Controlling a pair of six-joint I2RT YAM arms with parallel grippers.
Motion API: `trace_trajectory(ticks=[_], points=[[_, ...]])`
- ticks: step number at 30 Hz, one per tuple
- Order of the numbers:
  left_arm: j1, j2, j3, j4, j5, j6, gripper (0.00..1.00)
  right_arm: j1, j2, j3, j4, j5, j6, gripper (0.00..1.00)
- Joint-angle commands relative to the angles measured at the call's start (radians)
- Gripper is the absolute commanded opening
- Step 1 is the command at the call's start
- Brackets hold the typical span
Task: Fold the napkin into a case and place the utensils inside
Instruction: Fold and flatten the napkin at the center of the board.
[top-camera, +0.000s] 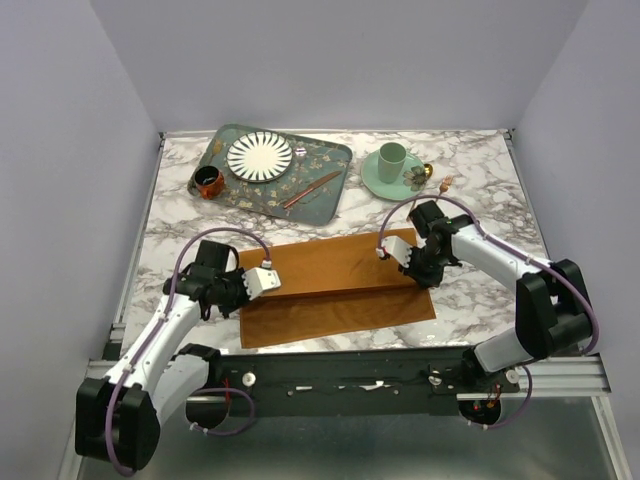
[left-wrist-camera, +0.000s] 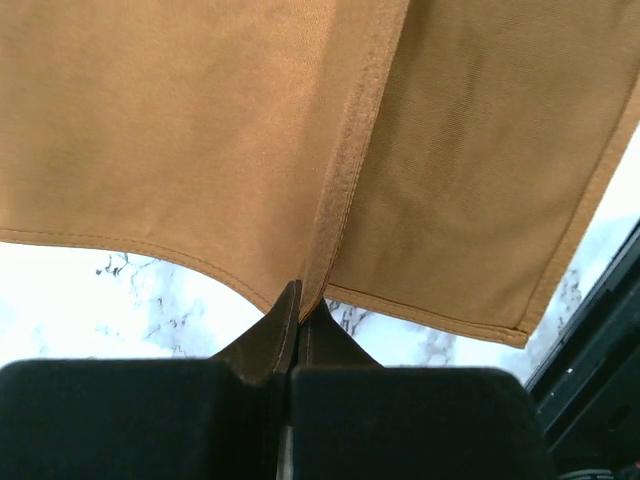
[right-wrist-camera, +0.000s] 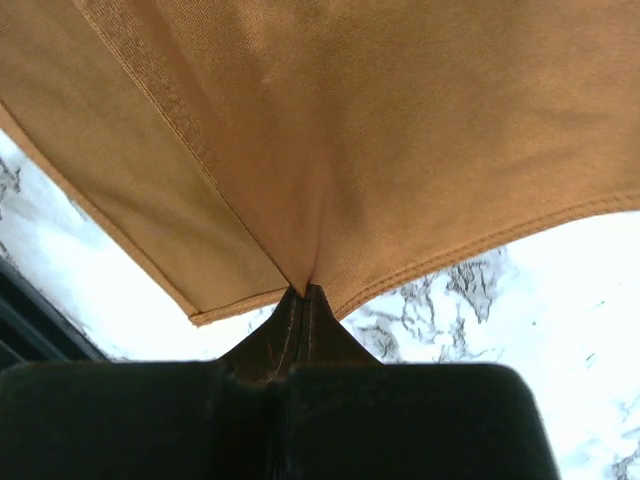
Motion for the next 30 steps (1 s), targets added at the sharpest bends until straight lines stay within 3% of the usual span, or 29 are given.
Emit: trace_trajectory(ticks=[1, 17, 30], points=[[-0.049, -0.075, 0.008, -0.101, -0.055, 0.021, 0.00, 0.000, -0.052, 0.002, -0.071, 0.054, -0.019, 0.01], [-0.187, -0.087, -0.009, -0.143, -0.128, 0.101, 0.00, 0.036, -0.006, -0.041, -0.035, 0.036, 0.004, 0.01], [-0.190, 0.232, 0.001, 0.092, -0.243, 0.092, 0.00, 0.046, 0.129, -0.072, 0.037, 0.057, 0.070, 0.01]])
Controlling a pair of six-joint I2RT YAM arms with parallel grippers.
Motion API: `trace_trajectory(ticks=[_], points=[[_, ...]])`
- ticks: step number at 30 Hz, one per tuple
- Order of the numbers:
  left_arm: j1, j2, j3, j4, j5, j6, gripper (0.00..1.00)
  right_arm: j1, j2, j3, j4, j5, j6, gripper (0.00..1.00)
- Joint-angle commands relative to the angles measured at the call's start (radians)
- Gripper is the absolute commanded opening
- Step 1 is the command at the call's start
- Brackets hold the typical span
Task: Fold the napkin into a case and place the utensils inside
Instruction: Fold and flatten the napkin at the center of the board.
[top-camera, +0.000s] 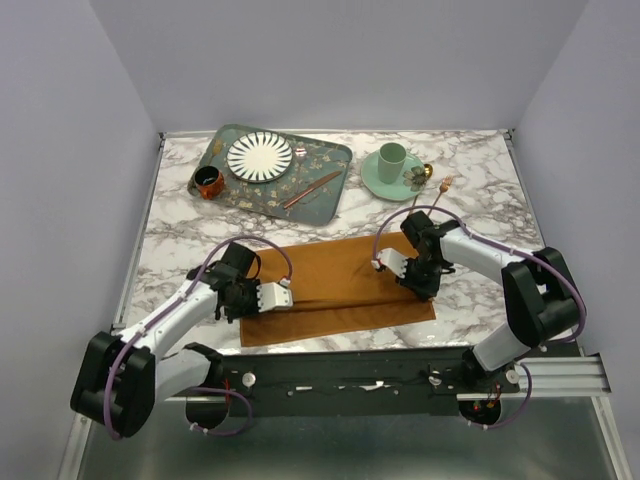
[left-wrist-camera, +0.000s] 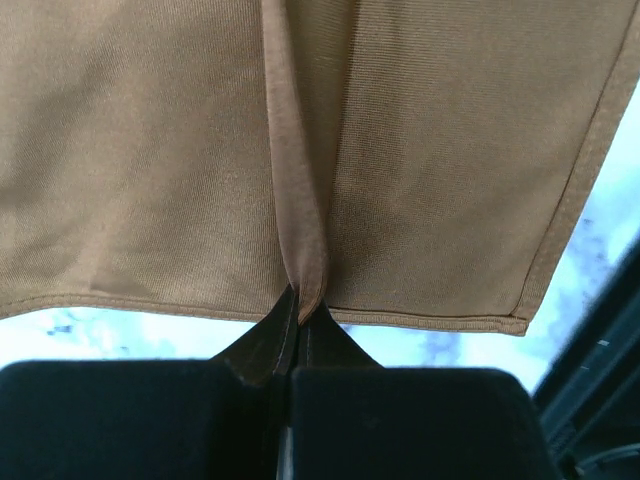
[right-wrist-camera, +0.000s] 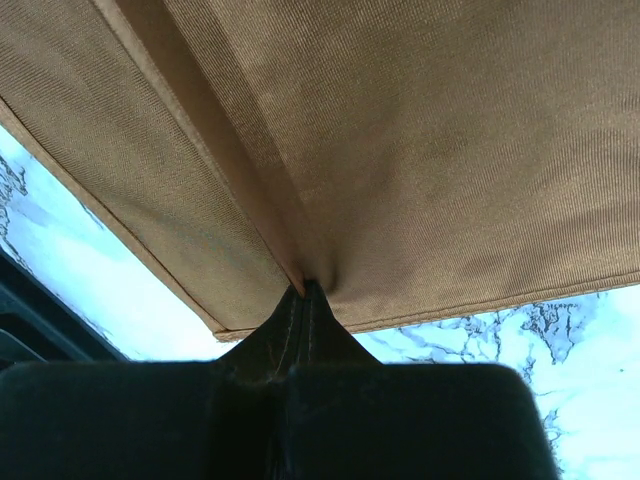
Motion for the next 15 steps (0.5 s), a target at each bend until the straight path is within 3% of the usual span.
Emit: trace_trajectory(ticks=[1, 8, 15], points=[[-0.002, 0.129, 0.024, 0.132, -0.097, 0.008, 0.00, 0.002, 0.059, -0.030, 0.039, 0.036, 0.042, 0.01], [-0.002, 0.335, 0.130, 0.267, -0.163, 0.005, 0.00, 0.002, 0.094, -0.021, 0.032, 0.022, 0.097, 0.01], [-0.001, 0.323, 0.208, 0.202, -0.135, 0.052, 0.00, 0.000, 0.054, 0.017, 0.003, 0.025, 0.114, 0.01]])
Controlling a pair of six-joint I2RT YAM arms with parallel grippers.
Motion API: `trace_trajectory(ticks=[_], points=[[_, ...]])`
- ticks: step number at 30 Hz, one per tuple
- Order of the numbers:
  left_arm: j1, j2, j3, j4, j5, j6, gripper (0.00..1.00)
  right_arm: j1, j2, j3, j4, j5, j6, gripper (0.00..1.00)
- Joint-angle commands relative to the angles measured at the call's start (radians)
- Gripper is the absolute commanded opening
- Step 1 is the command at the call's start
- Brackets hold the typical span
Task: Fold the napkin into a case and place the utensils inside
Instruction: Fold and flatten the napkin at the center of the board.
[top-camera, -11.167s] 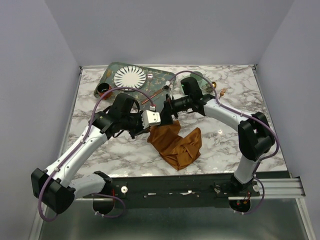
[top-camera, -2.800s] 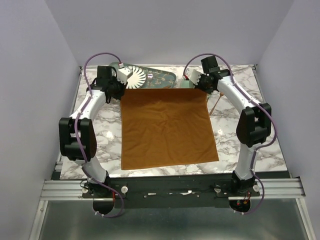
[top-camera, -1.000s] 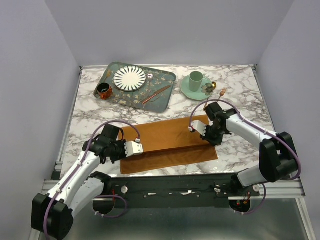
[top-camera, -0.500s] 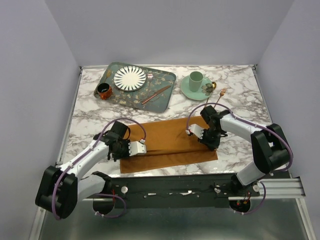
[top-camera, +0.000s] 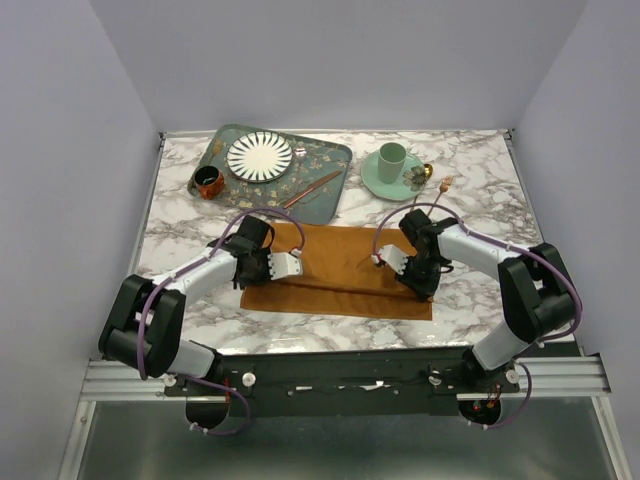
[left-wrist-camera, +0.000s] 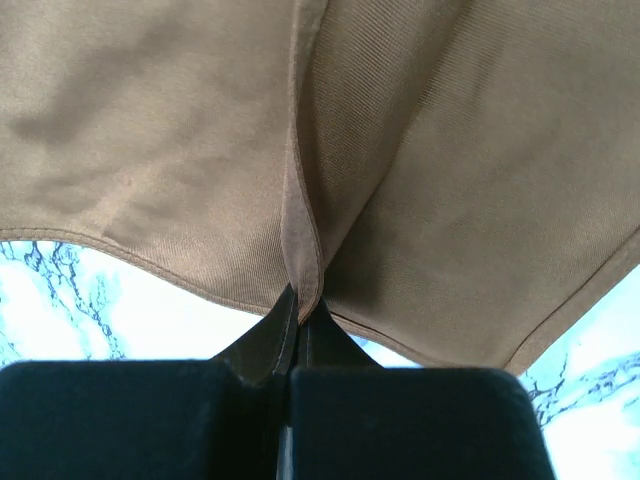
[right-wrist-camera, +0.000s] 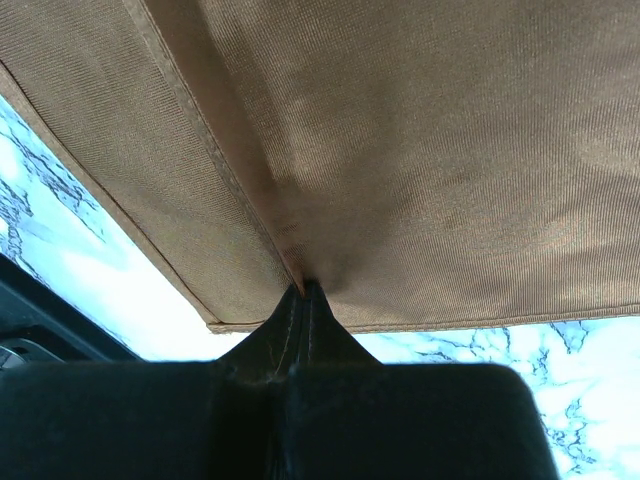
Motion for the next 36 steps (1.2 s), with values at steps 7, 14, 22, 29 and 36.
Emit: trace_trajectory(ticks=[7, 14, 22, 29, 36], points=[[0.018, -0.156, 0.022, -0.163, 0.045, 0.103, 0.00, 0.000, -0.012, 0.072, -0.065, -0.024, 0.026, 0.01], [0.019, -0.243, 0.002, -0.232, 0.079, 0.129, 0.01, 0.000, -0.038, 0.069, -0.107, -0.043, 0.013, 0.01], [0.016, -0.256, -0.035, -0.258, 0.146, 0.134, 0.01, 0.019, -0.024, 0.036, -0.081, -0.051, 0.029, 0.01], [0.012, -0.221, -0.087, -0.231, 0.143, 0.131, 0.02, 0.017, 0.022, 0.026, -0.039, -0.028, 0.029, 0.01], [0.013, -0.222, -0.139, -0.195, 0.106, 0.146, 0.09, 0.017, 0.020, 0.012, -0.038, -0.012, 0.018, 0.01]])
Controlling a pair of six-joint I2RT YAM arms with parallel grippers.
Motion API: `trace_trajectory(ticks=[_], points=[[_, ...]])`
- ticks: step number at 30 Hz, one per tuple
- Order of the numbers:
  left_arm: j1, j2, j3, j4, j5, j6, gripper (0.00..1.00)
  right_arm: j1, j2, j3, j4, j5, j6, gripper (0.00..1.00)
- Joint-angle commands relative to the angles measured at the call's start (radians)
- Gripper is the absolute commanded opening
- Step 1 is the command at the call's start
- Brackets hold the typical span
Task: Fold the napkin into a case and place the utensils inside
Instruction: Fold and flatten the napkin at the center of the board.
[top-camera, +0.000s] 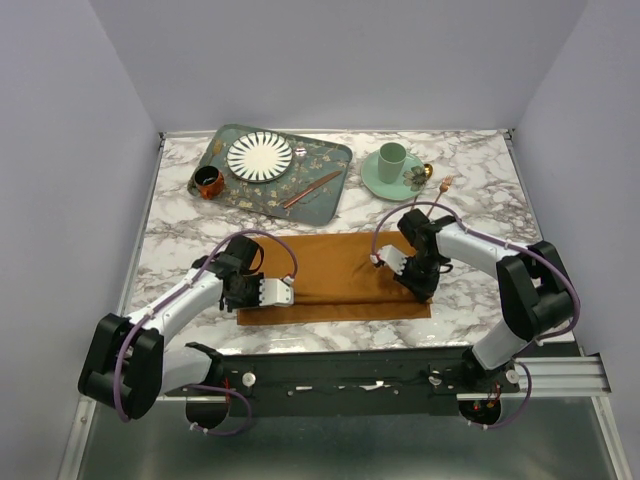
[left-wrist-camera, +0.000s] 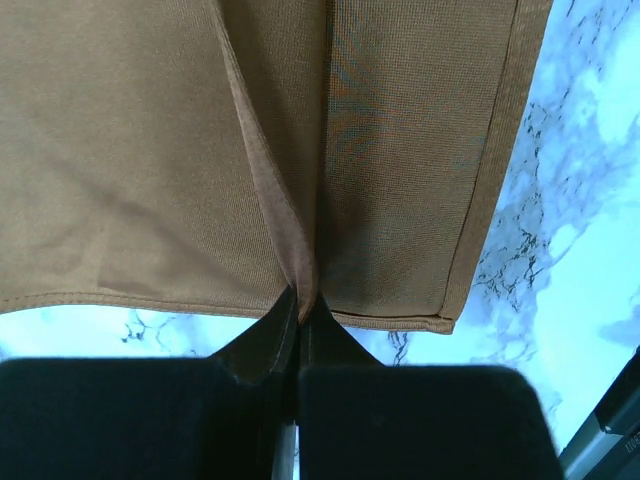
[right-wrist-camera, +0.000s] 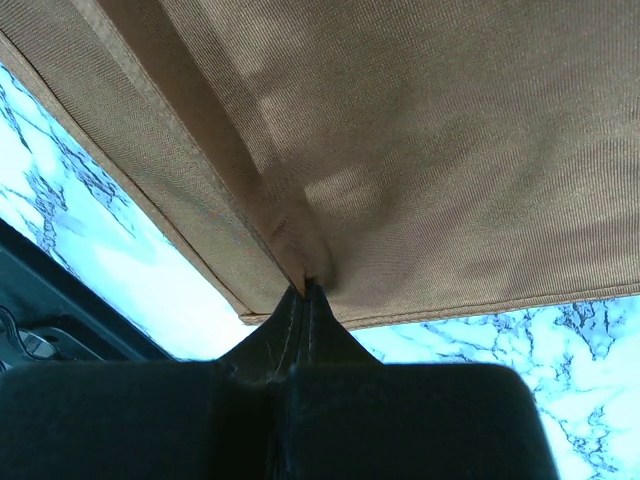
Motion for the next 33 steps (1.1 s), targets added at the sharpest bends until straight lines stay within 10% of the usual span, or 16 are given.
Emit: trace_trajectory(ticks=[1, 4, 8, 16, 33], points=[[0.002, -0.011, -0.026, 0.014, -0.001, 0.021, 0.18, 0.005, 0.010, -0.008, 0.009, 0.016, -0.002, 0.01], [0.002, -0.059, -0.028, -0.023, 0.010, 0.036, 0.31, 0.005, 0.003, 0.003, -0.019, 0.001, -0.011, 0.06], [0.002, -0.146, -0.011, -0.110, 0.042, 0.062, 0.42, 0.006, -0.022, 0.018, -0.069, -0.042, -0.028, 0.38], [0.001, -0.384, -0.026, -0.228, 0.049, 0.116, 0.46, 0.006, -0.082, 0.046, -0.175, -0.117, -0.074, 0.53], [0.002, -0.154, 0.009, -0.046, 0.084, -0.286, 0.48, -0.078, 0.036, 0.175, -0.136, -0.240, 0.160, 0.48]])
